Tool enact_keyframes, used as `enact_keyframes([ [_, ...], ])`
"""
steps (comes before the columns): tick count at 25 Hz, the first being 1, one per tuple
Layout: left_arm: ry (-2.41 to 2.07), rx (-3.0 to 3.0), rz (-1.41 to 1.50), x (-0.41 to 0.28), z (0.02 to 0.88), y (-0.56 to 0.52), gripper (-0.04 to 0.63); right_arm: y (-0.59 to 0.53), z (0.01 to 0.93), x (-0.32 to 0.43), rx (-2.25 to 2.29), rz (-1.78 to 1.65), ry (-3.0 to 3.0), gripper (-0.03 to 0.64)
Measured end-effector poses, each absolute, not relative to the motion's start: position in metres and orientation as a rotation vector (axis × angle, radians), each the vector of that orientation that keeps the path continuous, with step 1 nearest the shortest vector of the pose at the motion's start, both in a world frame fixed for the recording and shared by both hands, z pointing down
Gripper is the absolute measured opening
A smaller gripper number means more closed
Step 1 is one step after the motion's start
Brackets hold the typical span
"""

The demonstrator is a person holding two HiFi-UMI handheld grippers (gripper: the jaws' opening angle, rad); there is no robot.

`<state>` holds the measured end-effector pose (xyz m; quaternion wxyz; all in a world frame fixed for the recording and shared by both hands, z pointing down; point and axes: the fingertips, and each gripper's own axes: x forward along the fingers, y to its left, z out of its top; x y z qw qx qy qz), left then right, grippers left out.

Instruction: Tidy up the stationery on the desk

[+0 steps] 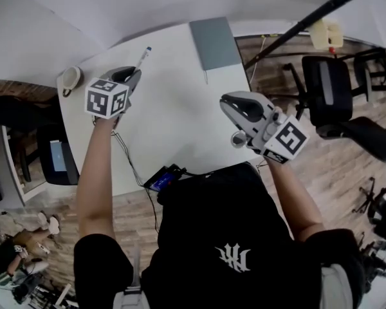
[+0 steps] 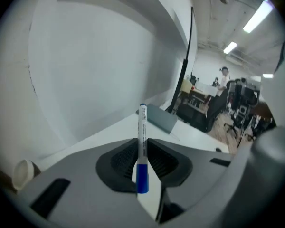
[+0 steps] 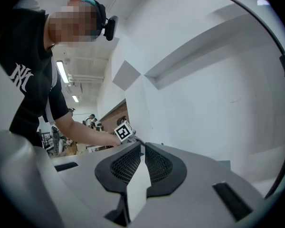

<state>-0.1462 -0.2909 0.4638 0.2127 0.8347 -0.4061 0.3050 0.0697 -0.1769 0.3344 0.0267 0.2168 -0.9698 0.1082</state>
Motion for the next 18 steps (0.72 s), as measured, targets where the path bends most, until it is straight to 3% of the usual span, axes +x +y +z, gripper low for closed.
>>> enact_keyframes([
  [12, -1.176, 2.023, 0.346, -0.045, 0.502, -0.341, 0.066, -0.212, 0.345, 0.148, 0.687, 0.373, -3.003, 0.054],
  [18, -1.29, 1.865, 0.282, -0.035, 0.537, -0.369, 0.066, -0.224, 0.362, 0.185, 0.757, 0.437, -2.983, 0.054],
])
